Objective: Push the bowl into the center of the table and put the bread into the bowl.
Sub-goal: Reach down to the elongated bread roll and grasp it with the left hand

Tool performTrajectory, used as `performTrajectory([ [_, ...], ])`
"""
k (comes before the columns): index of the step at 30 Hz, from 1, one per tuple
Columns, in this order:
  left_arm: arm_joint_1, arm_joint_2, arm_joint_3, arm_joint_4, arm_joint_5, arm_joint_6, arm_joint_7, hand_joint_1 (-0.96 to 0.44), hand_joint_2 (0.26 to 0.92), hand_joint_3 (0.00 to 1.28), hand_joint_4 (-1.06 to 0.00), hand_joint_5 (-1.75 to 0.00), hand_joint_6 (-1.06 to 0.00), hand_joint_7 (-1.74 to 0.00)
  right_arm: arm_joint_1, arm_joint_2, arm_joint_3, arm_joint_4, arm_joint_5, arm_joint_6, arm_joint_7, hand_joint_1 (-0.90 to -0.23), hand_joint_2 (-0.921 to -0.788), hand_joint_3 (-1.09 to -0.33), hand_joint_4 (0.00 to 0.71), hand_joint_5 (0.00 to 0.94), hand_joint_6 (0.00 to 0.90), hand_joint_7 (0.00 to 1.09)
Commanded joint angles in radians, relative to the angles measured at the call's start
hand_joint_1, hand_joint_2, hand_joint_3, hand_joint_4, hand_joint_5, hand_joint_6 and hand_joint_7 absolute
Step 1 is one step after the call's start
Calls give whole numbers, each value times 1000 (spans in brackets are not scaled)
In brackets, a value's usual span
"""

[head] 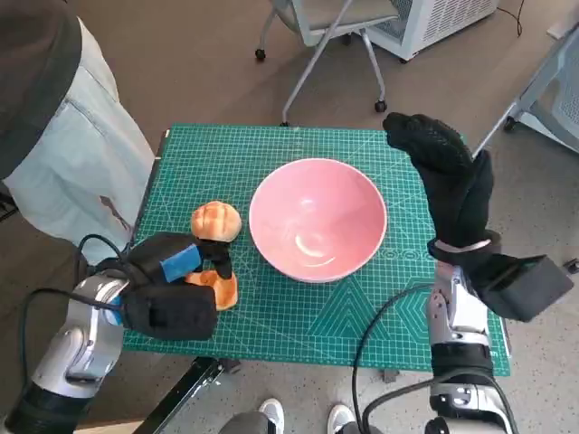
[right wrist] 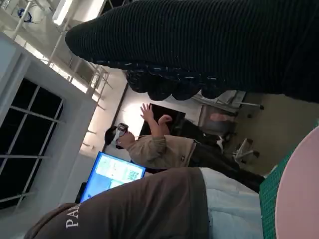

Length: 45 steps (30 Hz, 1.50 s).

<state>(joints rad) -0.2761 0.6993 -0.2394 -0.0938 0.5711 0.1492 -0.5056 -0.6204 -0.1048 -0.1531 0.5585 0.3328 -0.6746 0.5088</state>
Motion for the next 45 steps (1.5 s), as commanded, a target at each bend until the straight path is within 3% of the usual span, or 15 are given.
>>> performTrajectory([
  [1, 11, -8, 3, 14, -3, 6, -7, 3, 917, 59, -719, -1191, -635, -1107, 25, 5, -1, 12, 2, 7, 10, -700, -921, -772, 186, 2, 46, 572],
  [24, 5, -8, -1, 25, 0, -3, -10, 3, 918, 57, -727, -1162, -625, -1135, 34, 12, -3, 6, 0, 0, 0, -700, -921, -770, 187, 2, 51, 563],
  [32, 5, -30, -33, 39, 50, 57, -14, 4, 920, 64, -736, -1197, -601, -1107, 35, 14, -4, 4, -1, 1, -2, -698, -921, -770, 188, 2, 53, 560],
  [34, 4, -33, -42, 37, 63, 82, -26, 3, 920, 68, -694, -1188, -620, -1142, 35, 14, -5, 2, -1, 2, -3, -698, -921, -770, 188, 2, 53, 559],
  [36, 3, -36, -51, 33, 74, 108, -42, 219, 921, 67, -688, -1205, -527, -858, 35, 14, -4, 0, -2, 2, -4, -698, -921, -771, 187, 1, 53, 558],
  [37, 3, -37, -54, 31, 78, 119, -49, 174, 893, 58, -664, -1105, -512, -795, 35, 14, -4, 0, -2, 3, -4, -698, -921, -771, 187, 1, 53, 558],
  [39, 1, -39, -59, 26, 84, 139, -65, 43, 827, 28, -663, -677, -504, -563, 35, 14, -5, -1, -2, 3, -5, -698, -921, -771, 187, 1, 54, 558],
  [41, -1, -40, -64, 22, 87, 156, -78, -20, 801, 14, -665, -443, -508, -452, 35, 14, -5, -1, -3, 2, -6, -698, -921, -771, 187, 1, 54, 557],
  [45, -8, -41, -72, 13, 94, 189, -103, -99, 779, 3, -663, -195, -508, -346, 35, 14, -5, 0, -3, 3, -8, -698, -921, -770, 188, 1, 55, 556],
])
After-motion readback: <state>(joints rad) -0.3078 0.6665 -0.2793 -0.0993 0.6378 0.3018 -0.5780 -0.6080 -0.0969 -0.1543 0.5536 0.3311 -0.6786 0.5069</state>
